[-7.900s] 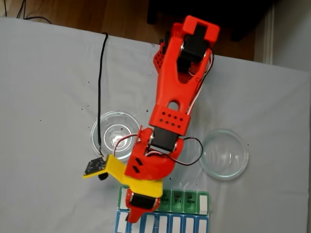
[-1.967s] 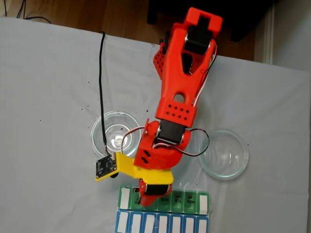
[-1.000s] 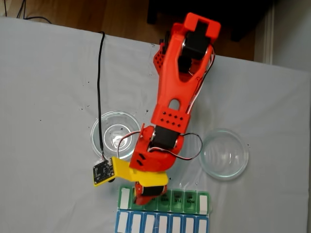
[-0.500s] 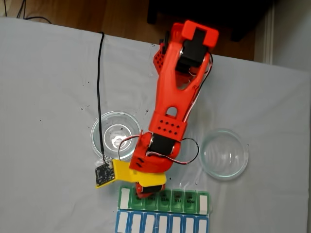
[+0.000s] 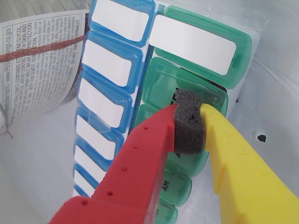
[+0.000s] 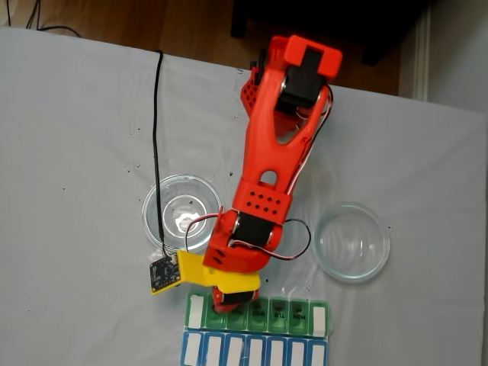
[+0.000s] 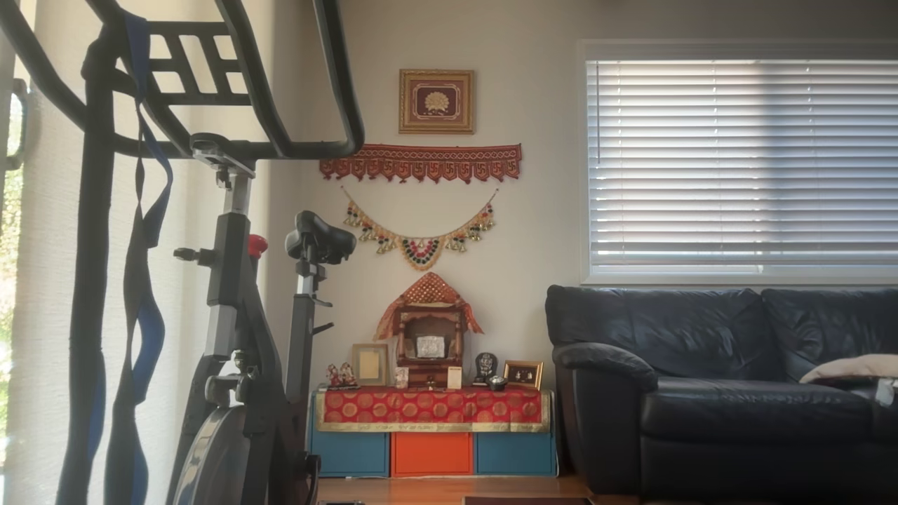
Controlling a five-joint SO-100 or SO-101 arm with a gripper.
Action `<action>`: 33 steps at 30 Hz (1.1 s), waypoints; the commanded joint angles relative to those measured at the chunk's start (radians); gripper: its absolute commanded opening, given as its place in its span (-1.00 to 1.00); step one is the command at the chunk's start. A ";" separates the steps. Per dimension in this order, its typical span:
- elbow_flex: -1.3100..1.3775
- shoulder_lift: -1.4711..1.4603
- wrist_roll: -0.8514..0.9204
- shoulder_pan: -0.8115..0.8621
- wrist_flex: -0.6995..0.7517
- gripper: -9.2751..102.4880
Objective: Sort medicines into box.
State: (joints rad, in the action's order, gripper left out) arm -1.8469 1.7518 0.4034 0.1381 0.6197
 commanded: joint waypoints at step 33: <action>-0.067 0.485 -0.127 -0.089 0.071 -0.82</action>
State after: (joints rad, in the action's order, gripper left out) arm -1.9267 2.0325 0.3129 0.0706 0.6826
